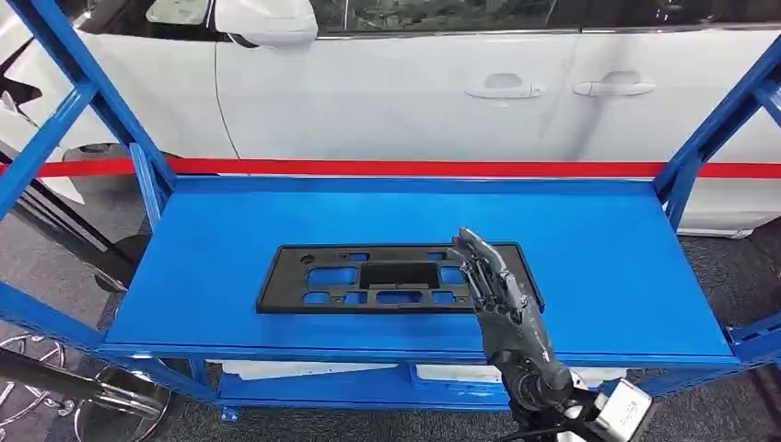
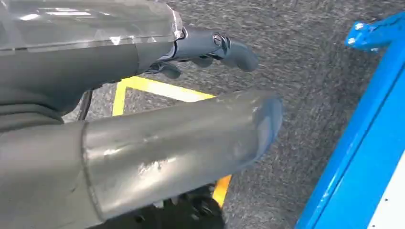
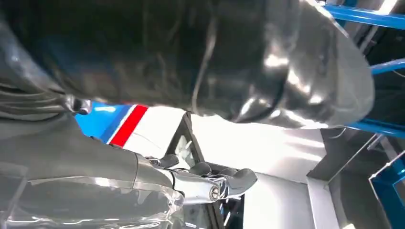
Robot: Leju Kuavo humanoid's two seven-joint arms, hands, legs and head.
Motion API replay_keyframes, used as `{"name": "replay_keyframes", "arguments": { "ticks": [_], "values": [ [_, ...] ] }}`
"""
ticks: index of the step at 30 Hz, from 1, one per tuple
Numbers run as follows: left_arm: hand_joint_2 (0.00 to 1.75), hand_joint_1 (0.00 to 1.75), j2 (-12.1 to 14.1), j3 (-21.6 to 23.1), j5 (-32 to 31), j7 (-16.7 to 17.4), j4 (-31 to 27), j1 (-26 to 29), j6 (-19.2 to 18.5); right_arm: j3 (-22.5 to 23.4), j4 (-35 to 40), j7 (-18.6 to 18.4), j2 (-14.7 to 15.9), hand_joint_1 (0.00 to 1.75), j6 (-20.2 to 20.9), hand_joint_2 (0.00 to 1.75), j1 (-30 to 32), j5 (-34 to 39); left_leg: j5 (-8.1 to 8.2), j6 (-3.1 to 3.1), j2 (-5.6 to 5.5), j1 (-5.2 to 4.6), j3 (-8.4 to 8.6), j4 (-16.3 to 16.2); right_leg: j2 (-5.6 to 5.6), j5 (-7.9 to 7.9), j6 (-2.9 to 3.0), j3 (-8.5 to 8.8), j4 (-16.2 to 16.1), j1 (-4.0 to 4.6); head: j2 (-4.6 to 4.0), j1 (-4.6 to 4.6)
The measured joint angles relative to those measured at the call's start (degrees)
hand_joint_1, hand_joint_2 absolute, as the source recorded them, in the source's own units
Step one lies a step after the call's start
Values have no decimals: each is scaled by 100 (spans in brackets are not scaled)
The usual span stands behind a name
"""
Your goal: Take the parts from the cabinet and place them on the table.
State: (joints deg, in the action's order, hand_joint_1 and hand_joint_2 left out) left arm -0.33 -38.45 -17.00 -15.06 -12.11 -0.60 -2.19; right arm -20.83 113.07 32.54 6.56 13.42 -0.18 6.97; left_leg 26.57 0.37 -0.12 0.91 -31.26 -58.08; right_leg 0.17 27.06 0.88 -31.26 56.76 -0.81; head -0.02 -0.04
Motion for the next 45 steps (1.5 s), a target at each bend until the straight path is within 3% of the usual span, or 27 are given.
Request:
{"name": "replay_keyframes", "arguments": {
  "ticks": [1,4,6,7,9,10,11,13,14,15,17,19,21,22,24,26,28,30,31,35,37,38,40,41,42,43,45],
  "values": [
    [0,0,2,0,0,0,0,-12,0,0,0,-2,0,0,0,0,-3,0,72,12,-8,-43,62,131,6,14,-32,-11,30,44,0,0],
    [0,0,4,0,0,2,0,-6,0,-2,0,-4,0,0,-2,0,0,-2,75,72,-13,-49,60,141,11,-18,-98,-18,-6,34,0,2],
    [0,0,2,0,0,2,0,-10,0,-4,2,-4,0,0,-2,0,0,0,7,169,3,13,88,230,8,74,-164,-23,72,28,0,2],
    [0,0,2,0,0,2,0,-13,0,-4,2,0,0,0,-2,0,-11,0,-1,221,9,13,80,233,5,304,-173,-163,373,33,0,4],
    [0,0,2,0,0,2,0,-11,0,-4,0,0,0,0,-2,0,1,0,-4,231,15,3,65,232,5,749,-203,-580,1283,27,0,2],
    [0,0,2,0,0,2,0,-7,0,-4,-9,0,0,0,-2,0,3,0,-4,232,18,-1,60,229,5,874,-214,-770,1674,20,0,4],
    [0,0,2,0,0,2,0,-5,0,-7,-15,0,0,0,-2,0,6,0,-4,231,18,-4,63,228,4,866,-219,-861,1849,11,0,2],
    [0,0,2,0,0,2,0,-8,0,-7,-20,0,0,0,-2,0,6,0,4,222,8,-5,87,228,1,435,-205,-612,1298,4,0,2],
    [175,0,2,0,0,2,0,-10,0,-7,-20,0,0,0,-2,175,3,0,19,217,3,-5,106,223,-1,170,-186,-368,795,5,0,2],
    [175,0,2,0,0,2,0,-9,0,-7,-20,0,0,0,-2,175,1,0,37,203,-2,-7,125,215,-5,-87,-149,-84,208,8,0,4],
    [175,0,2,13,-162,270,0,-5,147,-9,-42,-345,-4,0,-356,175,-34,-338,58,147,-6,-41,70,181,0,-10,-118,-28,23,47,0,0],
    [175,0,4,87,-382,716,0,-20,293,-104,-450,-1159,-109,0,-1626,175,-281,-1761,53,78,19,-35,71,189,38,-7,-93,-59,41,64,0,0],
    [175,0,2,101,-426,805,0,-37,321,-258,-995,-1125,-245,0,-2401,175,-559,-2666,121,6,22,-16,52,120,32,-59,-15,-46,-24,-3,0,2],
    [175,0,-2,107,-455,822,0,-40,330,-349,-1175,-1034,-286,0,-2527,175,-666,-2729,282,-9,18,-19,-29,-84,24,-64,23,-48,-29,-1,0,2],
    [175,0,13,107,-461,835,0,-39,361,-492,-1298,-916,-295,0,-2527,175,-702,-2217,787,-51,18,-13,-458,-1015,-22,-61,38,-60,-24,7,0,0],
    [175,0,31,107,-466,833,0,-17,361,-507,-1342,-887,-291,0,-2437,175,-700,-1787,993,-78,18,-12,-800,-1726,-45,-58,42,-78,-5,9,0,0],
    [175,0,33,107,-476,833,0,22,358,-522,-1384,-883,-280,0,-2371,175,-704,-1641,673,-81,20,5,-654,-1388,-37,-48,38,-77,12,0,0,0],
    [175,0,35,107,-476,833,0,16,358,-540,-1405,-883,-278,0,-2363,175,-705,-1615,101,-64,20,29,-109,-256,-20,-23,0,-57,39,-8,0,0],
    [175,0,37,107,-476,833,0,12,358,-546,-1405,-881,-278,0,-2363,175,-705,-1613,114,-47,11,29,53,86,-19,-12,-23,-55,44,-5,0,2],
    [175,0,46,107,-476,828,0,18,358,-557,-1421,-879,-273,0,-2363,175,-718,-1600,64,72,-7,-42,44,125,-6,-65,-151,-65,4,13,0,2],
    [175,0,46,107,-476,826,0,14,356,-557,-1421,-879,-267,0,-2365,175,-725,-1598,-2,175,9,0,66,208,-8,85,-205,-113,148,-7,0,2],
    [175,0,46,107,-476,826,0,9,358,-560,-1421,-879,-262,0,-2365,175,-732,-1598,-6,220,13,0,58,209,-8,271,-219,-227,414,-3,0,2],
    [175,0,46,107,-476,826,0,10,356,-562,-1443,-879,-243,0,-2365,175,-730,-1596,-15,238,17,-13,34,209,-8,758,-253,-691,1435,-3,0,2],
    [175,0,46,107,-476,826,0,17,356,-564,-1460,-879,-234,0,-2365,175,-724,-1593,-15,239,17,-22,25,202,-9,866,-257,-873,1818,-5,0,2],
    [175,0,46,107,-476,826,0,24,356,-564,-1471,-879,-229,0,-2365,175,-720,-1593,-15,239,16,-27,26,202,-9,840,-254,-910,1894,-4,0,2],
    [175,0,46,107,-476,826,0,29,356,-564,-1489,-879,-219,0,-2365,175,-720,-1591,-15,238,15,-35,35,202,-9,660,-237,-815,1693,2,0,2],
    [175,0,46,107,-479,798,0,23,348,-577,-1495,-1026,-204,0,-2376,175,-747,-1762,-13,235,6,-43,56,202,-8,146,-172,-331,746,17,0,2]
  ]
}}
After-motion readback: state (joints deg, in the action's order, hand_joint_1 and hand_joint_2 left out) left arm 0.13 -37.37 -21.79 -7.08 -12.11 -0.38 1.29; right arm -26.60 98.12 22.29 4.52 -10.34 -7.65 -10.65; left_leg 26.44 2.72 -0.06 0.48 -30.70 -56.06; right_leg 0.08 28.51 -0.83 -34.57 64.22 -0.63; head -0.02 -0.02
